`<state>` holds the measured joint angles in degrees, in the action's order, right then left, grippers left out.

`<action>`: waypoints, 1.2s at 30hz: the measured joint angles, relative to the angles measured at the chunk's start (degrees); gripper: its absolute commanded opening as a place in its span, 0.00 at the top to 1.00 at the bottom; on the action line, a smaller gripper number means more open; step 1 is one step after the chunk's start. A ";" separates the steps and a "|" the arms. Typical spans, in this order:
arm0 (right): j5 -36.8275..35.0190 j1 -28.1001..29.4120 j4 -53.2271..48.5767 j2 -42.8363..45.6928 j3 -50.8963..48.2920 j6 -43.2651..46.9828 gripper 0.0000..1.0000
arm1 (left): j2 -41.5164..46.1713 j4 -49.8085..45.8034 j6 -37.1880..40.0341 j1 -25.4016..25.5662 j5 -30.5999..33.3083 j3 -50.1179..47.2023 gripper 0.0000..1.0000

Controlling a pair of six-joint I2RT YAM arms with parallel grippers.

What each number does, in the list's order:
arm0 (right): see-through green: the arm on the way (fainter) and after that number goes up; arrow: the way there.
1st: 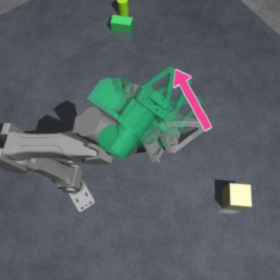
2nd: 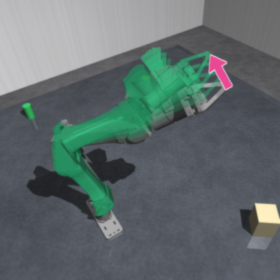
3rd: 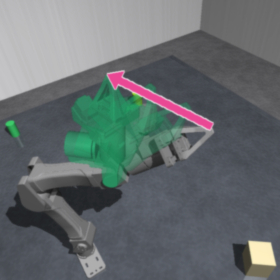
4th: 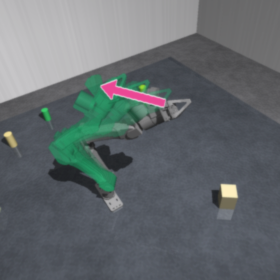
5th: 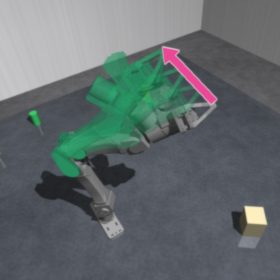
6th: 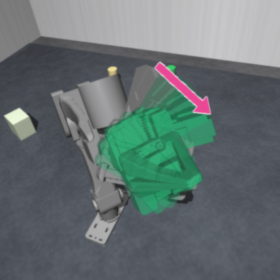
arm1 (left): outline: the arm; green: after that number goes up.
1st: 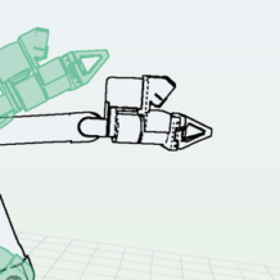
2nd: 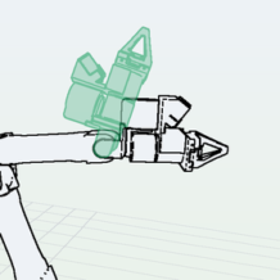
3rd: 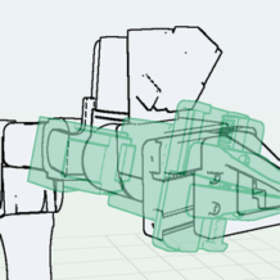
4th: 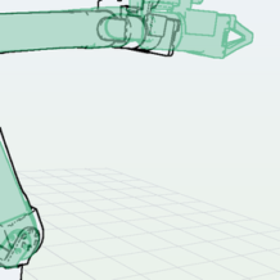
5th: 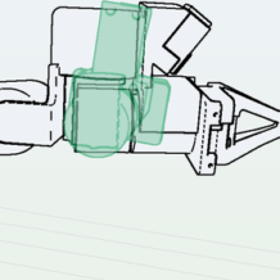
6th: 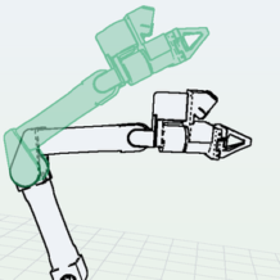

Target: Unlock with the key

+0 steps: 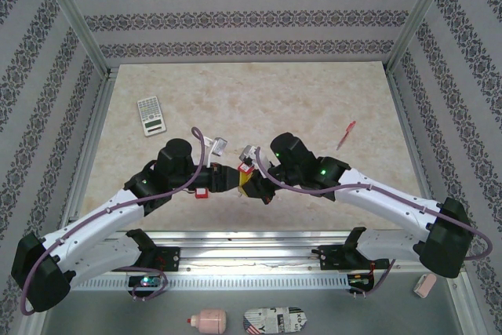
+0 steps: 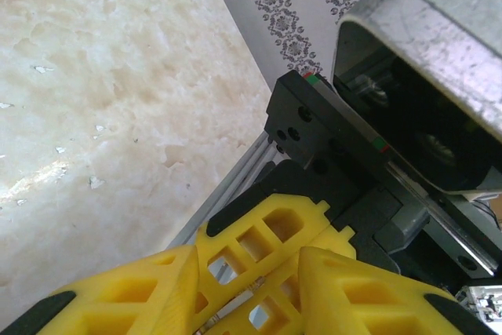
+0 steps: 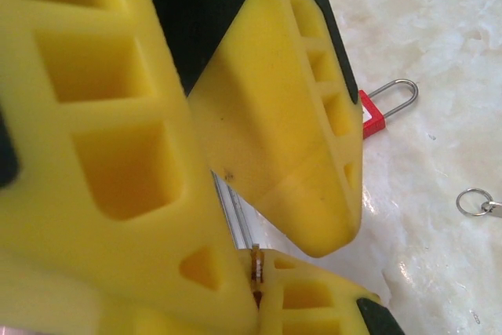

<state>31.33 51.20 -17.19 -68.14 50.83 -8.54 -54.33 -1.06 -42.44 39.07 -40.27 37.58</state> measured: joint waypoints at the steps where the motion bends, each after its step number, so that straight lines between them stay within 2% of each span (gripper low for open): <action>1: 0.09 0.00 -0.02 -0.04 0.00 0.00 1.00 | 0.00 -0.02 0.20 0.00 0.02 -0.11 0.64; 4: 0.26 -0.09 -0.31 -0.13 0.02 -0.02 1.00 | 0.00 -0.20 0.55 0.00 0.02 -0.59 0.66; 7: 0.28 -0.11 -0.66 -0.33 0.02 -0.02 1.00 | 0.04 -0.11 0.87 0.00 0.00 -1.05 0.73; 14: 0.74 -0.11 -1.66 -1.05 0.00 -0.07 1.00 | 0.07 0.55 1.49 0.31 -0.02 -1.79 1.00; 21: 1.81 -0.83 -1.79 -1.05 0.02 -0.11 1.00 | 0.57 1.51 1.70 0.31 0.20 -2.38 1.00; 22: 2.12 -0.87 -1.53 -1.05 0.02 -0.22 0.96 | 0.83 1.57 1.70 0.31 0.42 -2.40 1.00; 25: 2.73 -1.40 -0.33 -1.03 0.02 -1.09 0.66 | 2.03 1.46 1.64 0.26 2.29 -2.45 1.00; 28: 2.84 -1.99 1.64 -0.50 0.09 -2.38 0.51 | 3.69 1.53 0.57 -0.46 5.14 -3.63 1.00; 30: 2.86 -2.75 3.10 -0.07 0.04 -3.61 0.45 | 4.83 2.23 -0.74 -1.07 6.73 -4.79 1.00; 36: 4.13 -6.54 12.04 1.25 -2.86 -10.56 0.41 | 5.22 10.23 -5.35 -1.70 11.41 -7.89 1.00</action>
<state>35.46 44.66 -5.15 -66.89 47.97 -19.09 -49.10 9.17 -47.79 37.36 -28.86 29.69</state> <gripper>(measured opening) 0.583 0.056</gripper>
